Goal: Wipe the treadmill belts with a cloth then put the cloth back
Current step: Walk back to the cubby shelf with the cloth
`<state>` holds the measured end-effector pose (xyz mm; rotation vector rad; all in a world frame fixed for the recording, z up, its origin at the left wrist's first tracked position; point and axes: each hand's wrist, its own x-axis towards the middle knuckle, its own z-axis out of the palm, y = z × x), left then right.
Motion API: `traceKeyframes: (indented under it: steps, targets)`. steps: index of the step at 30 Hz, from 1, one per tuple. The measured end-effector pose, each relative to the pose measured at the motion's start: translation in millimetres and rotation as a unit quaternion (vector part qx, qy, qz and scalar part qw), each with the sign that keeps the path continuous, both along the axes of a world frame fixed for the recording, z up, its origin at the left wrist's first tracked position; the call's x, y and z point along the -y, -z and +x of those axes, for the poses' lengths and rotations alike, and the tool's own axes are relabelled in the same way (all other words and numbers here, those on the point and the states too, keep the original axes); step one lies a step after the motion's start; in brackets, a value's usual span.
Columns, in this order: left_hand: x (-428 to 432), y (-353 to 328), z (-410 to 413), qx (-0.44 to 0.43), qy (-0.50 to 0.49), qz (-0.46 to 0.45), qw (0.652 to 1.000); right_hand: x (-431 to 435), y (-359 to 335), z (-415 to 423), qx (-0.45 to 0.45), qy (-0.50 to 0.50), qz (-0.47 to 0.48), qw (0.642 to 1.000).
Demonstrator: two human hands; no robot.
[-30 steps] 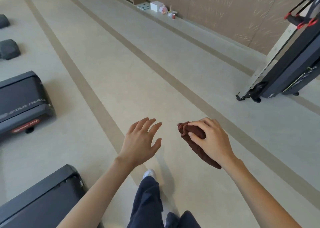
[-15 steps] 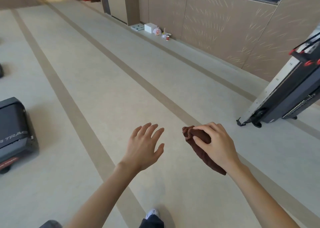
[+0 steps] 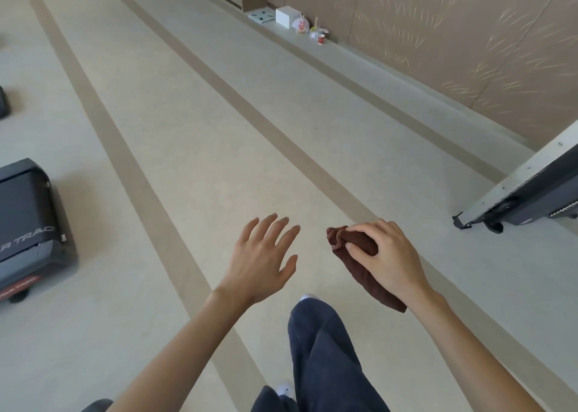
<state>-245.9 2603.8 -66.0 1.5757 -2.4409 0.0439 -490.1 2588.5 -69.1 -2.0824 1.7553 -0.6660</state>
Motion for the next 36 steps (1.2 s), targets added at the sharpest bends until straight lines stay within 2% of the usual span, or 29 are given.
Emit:
traceKeyframes:
  steps: [13,20,28,36]
  targets:
    - [231,-24,-15,-0.037,-0.053,-0.030,0.997,246,-33,-9,0.011,-0.025,-0.006,1.000]
    - [316,-14,-5,-0.044,-0.078,-0.016,0.996,329,-23,7,0.028,-0.037,0.015,0.999]
    - [423,9,54,-0.037,-0.080,-0.004,0.996,441,-10,61,0.014,-0.042,0.015,0.999]
    - [560,-11,138,-0.045,-0.069,-0.029,0.996,571,-32,141,0.008,-0.032,-0.006,0.999]
